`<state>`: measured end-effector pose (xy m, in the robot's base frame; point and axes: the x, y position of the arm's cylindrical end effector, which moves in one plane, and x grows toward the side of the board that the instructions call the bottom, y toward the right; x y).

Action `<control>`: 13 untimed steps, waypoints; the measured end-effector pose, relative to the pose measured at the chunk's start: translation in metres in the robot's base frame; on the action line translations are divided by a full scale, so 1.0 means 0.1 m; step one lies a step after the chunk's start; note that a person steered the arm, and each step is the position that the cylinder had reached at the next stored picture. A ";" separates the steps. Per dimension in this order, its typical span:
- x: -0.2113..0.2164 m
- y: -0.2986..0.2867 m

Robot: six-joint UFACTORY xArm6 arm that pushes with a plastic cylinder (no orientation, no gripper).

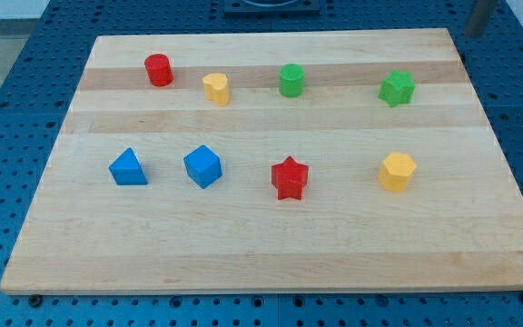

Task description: Place a green circle in between the yellow heart and the red circle

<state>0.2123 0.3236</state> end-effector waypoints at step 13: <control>0.75 -1.87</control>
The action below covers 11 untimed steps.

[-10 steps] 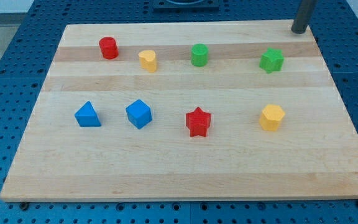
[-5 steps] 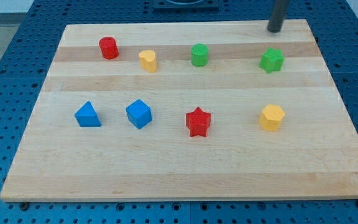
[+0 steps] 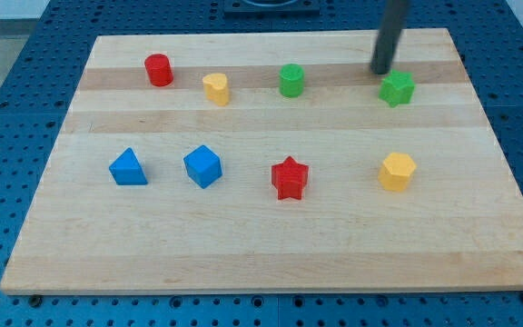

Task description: Place a green circle in between the yellow heart and the red circle

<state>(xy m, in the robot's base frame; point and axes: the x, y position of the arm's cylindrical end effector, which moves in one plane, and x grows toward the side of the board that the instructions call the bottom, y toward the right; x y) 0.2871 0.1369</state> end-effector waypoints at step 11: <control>0.26 -1.13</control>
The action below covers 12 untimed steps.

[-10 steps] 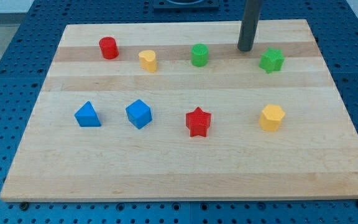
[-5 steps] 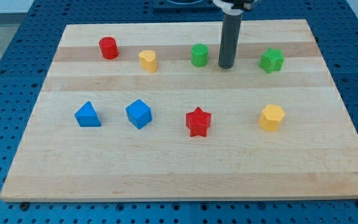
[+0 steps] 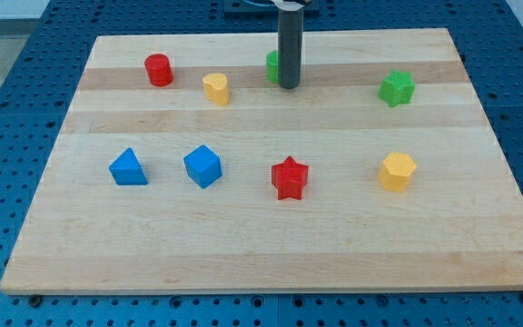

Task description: Place a green circle in between the yellow heart and the red circle

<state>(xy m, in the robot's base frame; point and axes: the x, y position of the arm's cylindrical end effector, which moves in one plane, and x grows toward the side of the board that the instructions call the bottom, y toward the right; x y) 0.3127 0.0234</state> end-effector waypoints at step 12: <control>-0.36 -1.36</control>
